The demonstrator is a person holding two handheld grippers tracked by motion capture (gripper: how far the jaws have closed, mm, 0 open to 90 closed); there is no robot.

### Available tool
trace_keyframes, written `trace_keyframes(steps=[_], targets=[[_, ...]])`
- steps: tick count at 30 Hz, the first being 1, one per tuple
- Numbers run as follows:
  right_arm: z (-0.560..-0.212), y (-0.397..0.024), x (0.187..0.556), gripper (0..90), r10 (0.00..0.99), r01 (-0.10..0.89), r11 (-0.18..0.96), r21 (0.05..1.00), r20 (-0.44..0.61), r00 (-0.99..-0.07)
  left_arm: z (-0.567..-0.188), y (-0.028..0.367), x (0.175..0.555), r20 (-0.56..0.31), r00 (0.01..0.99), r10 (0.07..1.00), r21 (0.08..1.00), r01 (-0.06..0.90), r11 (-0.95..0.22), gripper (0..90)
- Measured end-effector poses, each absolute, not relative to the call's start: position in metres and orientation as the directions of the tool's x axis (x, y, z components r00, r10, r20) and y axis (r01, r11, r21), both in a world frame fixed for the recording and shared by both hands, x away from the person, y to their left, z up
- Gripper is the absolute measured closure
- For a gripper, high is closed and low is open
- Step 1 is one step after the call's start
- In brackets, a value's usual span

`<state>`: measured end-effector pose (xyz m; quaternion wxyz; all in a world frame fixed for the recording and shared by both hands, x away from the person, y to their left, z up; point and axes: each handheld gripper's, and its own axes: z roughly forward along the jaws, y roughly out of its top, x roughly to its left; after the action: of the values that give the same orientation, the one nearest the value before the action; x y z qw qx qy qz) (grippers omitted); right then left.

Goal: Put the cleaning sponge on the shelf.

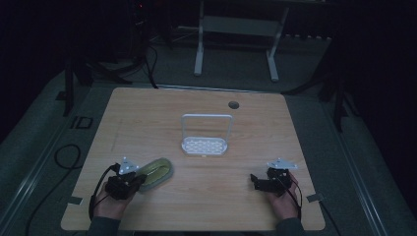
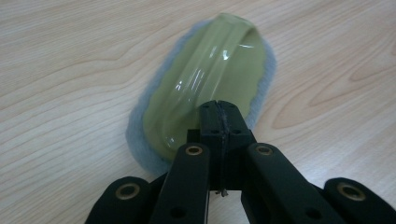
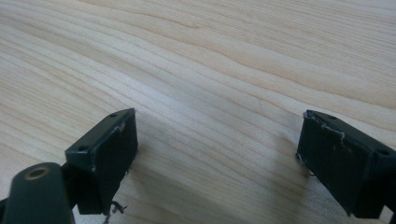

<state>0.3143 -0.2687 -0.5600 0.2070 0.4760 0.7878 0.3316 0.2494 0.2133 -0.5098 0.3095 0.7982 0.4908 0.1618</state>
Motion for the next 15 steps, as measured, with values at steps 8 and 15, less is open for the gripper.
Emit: trace_keyframes(steps=[8,15], targets=[[-0.56,-0.269,0.314,11.8,0.887,0.613,0.327,0.719,-0.01,-0.461,-0.506,0.22,0.25,-0.062,0.499,0.864,0.659,0.671,-0.341,89.6],[-0.56,-0.269,0.314,11.8,0.887,0.613,0.327,0.719,-0.011,-0.461,-0.489,0.218,0.256,-0.045,0.57,0.82,0.67,0.626,-0.399,78.0]])
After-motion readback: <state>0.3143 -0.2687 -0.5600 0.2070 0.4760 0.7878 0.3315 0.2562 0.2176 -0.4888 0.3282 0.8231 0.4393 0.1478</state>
